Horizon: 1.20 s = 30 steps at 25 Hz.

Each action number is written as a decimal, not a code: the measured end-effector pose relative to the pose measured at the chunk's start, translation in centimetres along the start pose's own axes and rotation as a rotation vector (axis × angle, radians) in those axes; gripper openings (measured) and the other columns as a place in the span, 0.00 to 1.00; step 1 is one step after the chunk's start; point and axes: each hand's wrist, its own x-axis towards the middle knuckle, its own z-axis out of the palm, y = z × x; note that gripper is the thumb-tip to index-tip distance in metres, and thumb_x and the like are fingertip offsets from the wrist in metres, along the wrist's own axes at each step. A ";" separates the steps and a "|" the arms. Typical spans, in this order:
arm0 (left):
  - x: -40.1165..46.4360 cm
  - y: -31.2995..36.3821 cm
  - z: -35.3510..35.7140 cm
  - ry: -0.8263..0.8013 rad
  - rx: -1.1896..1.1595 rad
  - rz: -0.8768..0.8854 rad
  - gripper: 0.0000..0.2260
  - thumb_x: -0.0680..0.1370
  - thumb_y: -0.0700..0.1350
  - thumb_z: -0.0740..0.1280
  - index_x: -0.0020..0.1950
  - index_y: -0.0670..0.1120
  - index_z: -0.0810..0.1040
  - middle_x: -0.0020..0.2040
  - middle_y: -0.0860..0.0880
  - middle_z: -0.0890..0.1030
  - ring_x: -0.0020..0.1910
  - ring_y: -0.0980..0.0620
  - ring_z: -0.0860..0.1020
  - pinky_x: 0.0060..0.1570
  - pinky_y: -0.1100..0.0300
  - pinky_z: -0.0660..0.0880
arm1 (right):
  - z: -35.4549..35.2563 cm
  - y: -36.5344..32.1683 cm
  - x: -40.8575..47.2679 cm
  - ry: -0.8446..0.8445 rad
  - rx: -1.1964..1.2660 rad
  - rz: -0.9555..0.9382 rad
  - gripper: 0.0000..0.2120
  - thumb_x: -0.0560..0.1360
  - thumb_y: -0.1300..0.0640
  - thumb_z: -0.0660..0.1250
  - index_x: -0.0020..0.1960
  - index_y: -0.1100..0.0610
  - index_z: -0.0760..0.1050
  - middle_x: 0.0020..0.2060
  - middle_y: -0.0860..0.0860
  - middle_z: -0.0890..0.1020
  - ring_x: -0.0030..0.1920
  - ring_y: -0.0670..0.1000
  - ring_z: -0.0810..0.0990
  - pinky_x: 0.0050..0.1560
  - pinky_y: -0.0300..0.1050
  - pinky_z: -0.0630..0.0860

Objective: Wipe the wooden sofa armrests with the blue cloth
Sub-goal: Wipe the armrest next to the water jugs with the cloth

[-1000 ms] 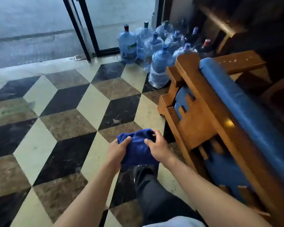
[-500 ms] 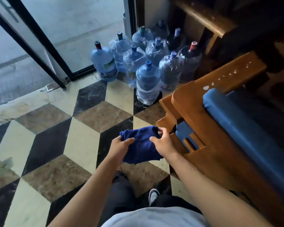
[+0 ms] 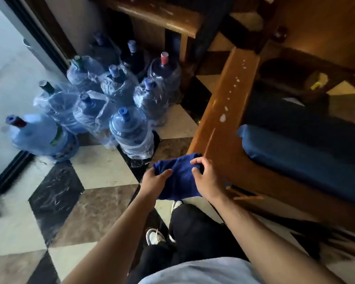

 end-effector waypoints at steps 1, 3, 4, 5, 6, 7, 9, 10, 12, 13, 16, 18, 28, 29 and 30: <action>2.0 1.6 0.3 -0.038 0.022 0.021 0.04 0.75 0.41 0.75 0.48 0.49 0.83 0.45 0.47 0.87 0.46 0.49 0.85 0.43 0.59 0.82 | 0.3 -0.8 1.9 0.037 0.009 0.039 0.10 0.77 0.67 0.66 0.55 0.58 0.79 0.50 0.44 0.81 0.55 0.47 0.78 0.59 0.34 0.70; 5.7 4.4 1.3 -0.087 0.098 0.048 0.07 0.74 0.41 0.77 0.46 0.50 0.81 0.41 0.53 0.85 0.42 0.55 0.83 0.33 0.68 0.77 | 1.3 -1.8 5.3 0.096 -0.041 0.103 0.13 0.77 0.65 0.67 0.60 0.58 0.78 0.56 0.51 0.82 0.58 0.52 0.80 0.60 0.40 0.71; 7.7 5.6 1.8 -0.106 0.157 0.049 0.09 0.73 0.42 0.78 0.47 0.50 0.80 0.41 0.54 0.83 0.41 0.57 0.82 0.32 0.68 0.75 | 2.1 -1.9 7.2 0.108 -0.074 0.145 0.15 0.77 0.64 0.67 0.63 0.58 0.77 0.59 0.54 0.81 0.60 0.54 0.79 0.61 0.42 0.71; 9.7 6.5 2.3 -0.120 0.221 0.034 0.11 0.72 0.43 0.78 0.50 0.49 0.78 0.42 0.55 0.82 0.41 0.58 0.80 0.33 0.66 0.74 | 2.9 -1.9 8.9 0.095 -0.110 0.197 0.18 0.77 0.63 0.67 0.66 0.58 0.75 0.62 0.56 0.80 0.62 0.55 0.78 0.63 0.43 0.71; 11.8 7.2 2.9 -0.128 0.285 0.008 0.14 0.72 0.43 0.78 0.52 0.49 0.77 0.44 0.55 0.81 0.42 0.59 0.78 0.34 0.65 0.73 | 3.7 -1.7 10.6 0.079 -0.158 0.243 0.20 0.78 0.61 0.66 0.69 0.59 0.73 0.64 0.58 0.78 0.64 0.56 0.77 0.66 0.44 0.69; 13.8 7.7 3.7 -0.142 0.348 -0.012 0.16 0.72 0.42 0.78 0.54 0.49 0.75 0.44 0.55 0.80 0.41 0.60 0.77 0.34 0.65 0.72 | 4.5 -1.3 12.1 0.078 -0.212 0.287 0.22 0.78 0.60 0.66 0.72 0.59 0.70 0.67 0.58 0.76 0.67 0.56 0.75 0.69 0.45 0.68; 17.7 8.2 6.1 -0.215 0.464 -0.012 0.17 0.72 0.39 0.77 0.55 0.49 0.75 0.44 0.54 0.79 0.40 0.60 0.77 0.30 0.68 0.72 | 5.7 -0.1 14.5 0.141 -0.279 0.390 0.28 0.78 0.59 0.65 0.77 0.59 0.64 0.73 0.59 0.71 0.72 0.57 0.71 0.74 0.46 0.64; 18.3 8.5 6.9 -0.241 0.481 -0.008 0.16 0.72 0.38 0.77 0.54 0.49 0.75 0.44 0.53 0.81 0.40 0.59 0.78 0.30 0.70 0.73 | 5.9 0.0 14.7 0.180 -0.302 0.411 0.30 0.78 0.59 0.65 0.79 0.59 0.62 0.76 0.59 0.67 0.75 0.58 0.69 0.76 0.48 0.63; 21.3 8.1 9.8 -0.298 0.432 -0.039 0.14 0.73 0.35 0.76 0.54 0.47 0.79 0.47 0.48 0.85 0.44 0.50 0.84 0.39 0.65 0.80 | 6.9 1.3 16.5 0.286 -0.329 0.449 0.34 0.77 0.59 0.65 0.81 0.59 0.58 0.79 0.59 0.61 0.78 0.58 0.64 0.78 0.53 0.62; 22.7 7.9 11.2 -0.321 0.378 -0.098 0.13 0.73 0.34 0.75 0.55 0.45 0.81 0.49 0.45 0.87 0.47 0.45 0.85 0.45 0.57 0.82 | 7.6 1.9 17.5 0.341 -0.361 0.458 0.34 0.77 0.59 0.66 0.81 0.60 0.58 0.81 0.59 0.59 0.79 0.58 0.62 0.79 0.54 0.61; 26.3 7.0 13.9 -0.406 0.313 -0.170 0.11 0.75 0.38 0.75 0.56 0.44 0.83 0.50 0.40 0.88 0.49 0.42 0.86 0.48 0.50 0.83 | 9.3 3.6 20.6 0.497 -0.457 0.431 0.32 0.78 0.60 0.65 0.80 0.62 0.61 0.83 0.59 0.54 0.83 0.59 0.53 0.82 0.56 0.52; 28.0 6.7 14.7 -0.467 0.265 -0.219 0.06 0.76 0.43 0.74 0.52 0.46 0.85 0.47 0.41 0.88 0.45 0.45 0.86 0.42 0.54 0.82 | 10.4 5.0 22.3 0.529 -0.453 0.447 0.31 0.80 0.60 0.65 0.80 0.61 0.61 0.82 0.58 0.55 0.83 0.60 0.52 0.82 0.58 0.50; 35.5 11.4 21.0 -0.537 0.422 -0.193 0.15 0.70 0.61 0.69 0.46 0.52 0.84 0.44 0.50 0.85 0.43 0.54 0.83 0.42 0.56 0.78 | 8.1 8.5 30.2 0.666 -0.537 0.786 0.56 0.68 0.22 0.62 0.82 0.58 0.56 0.83 0.58 0.55 0.82 0.64 0.52 0.79 0.64 0.52; 36.8 12.3 22.2 -0.535 0.462 -0.195 0.14 0.72 0.61 0.67 0.47 0.53 0.83 0.47 0.49 0.85 0.45 0.55 0.84 0.45 0.54 0.79 | 7.5 8.5 31.0 0.660 -0.550 0.789 0.58 0.66 0.21 0.62 0.82 0.58 0.57 0.83 0.59 0.56 0.82 0.65 0.52 0.79 0.65 0.52; 38.0 13.3 23.4 -0.536 0.487 -0.216 0.15 0.74 0.62 0.65 0.50 0.54 0.82 0.50 0.48 0.85 0.45 0.56 0.84 0.46 0.53 0.79 | 7.0 8.5 31.7 0.651 -0.567 0.790 0.59 0.65 0.20 0.62 0.82 0.58 0.56 0.83 0.59 0.55 0.82 0.65 0.52 0.79 0.66 0.52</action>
